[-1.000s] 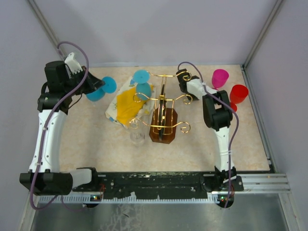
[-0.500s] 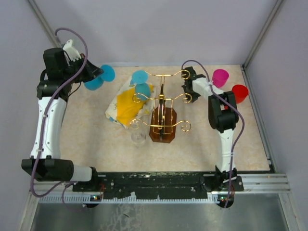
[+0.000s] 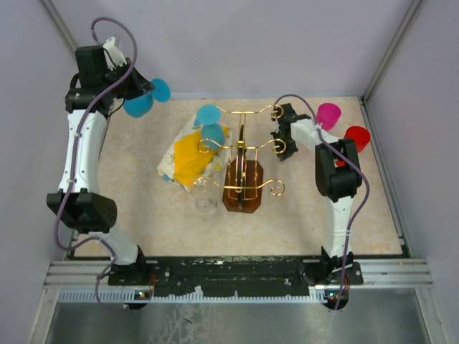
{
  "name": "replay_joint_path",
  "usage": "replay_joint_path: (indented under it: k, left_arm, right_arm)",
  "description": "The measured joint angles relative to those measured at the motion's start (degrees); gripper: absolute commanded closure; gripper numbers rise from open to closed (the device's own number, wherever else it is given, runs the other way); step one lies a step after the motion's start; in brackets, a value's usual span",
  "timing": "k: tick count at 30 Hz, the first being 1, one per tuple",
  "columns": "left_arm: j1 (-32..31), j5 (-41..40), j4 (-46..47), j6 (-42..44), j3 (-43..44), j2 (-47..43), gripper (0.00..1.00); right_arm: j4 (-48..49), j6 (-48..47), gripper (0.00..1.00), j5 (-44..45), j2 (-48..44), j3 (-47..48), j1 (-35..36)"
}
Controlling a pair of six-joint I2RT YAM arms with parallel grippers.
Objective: Take the wine glass off the wine glass rack
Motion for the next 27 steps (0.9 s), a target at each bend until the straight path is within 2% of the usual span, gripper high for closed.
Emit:
replay_joint_path:
  k: [4,11,17,27]
  left_arm:
    - [0.0,-0.92,-1.68,1.22,7.91,6.34,1.0]
    - [0.0,-3.58,-2.56,3.93,14.88,12.68,1.0]
    - [0.0,-9.14,-2.78,7.54,15.89,14.47,1.0]
    - [0.59,-22.36,-2.08,12.92,14.27,16.17,1.0]
  right_arm:
    - [0.26,0.92,0.98,-2.12,-1.79,-2.86,-0.46]
    - [0.31,1.88,0.81,-3.96,-3.26,-5.11,-0.66]
    - [0.46,2.32,0.65,-4.85,-5.05,-7.56,-0.66]
    - [1.31,2.73,0.63,-5.75,-7.65,-11.47,-0.72]
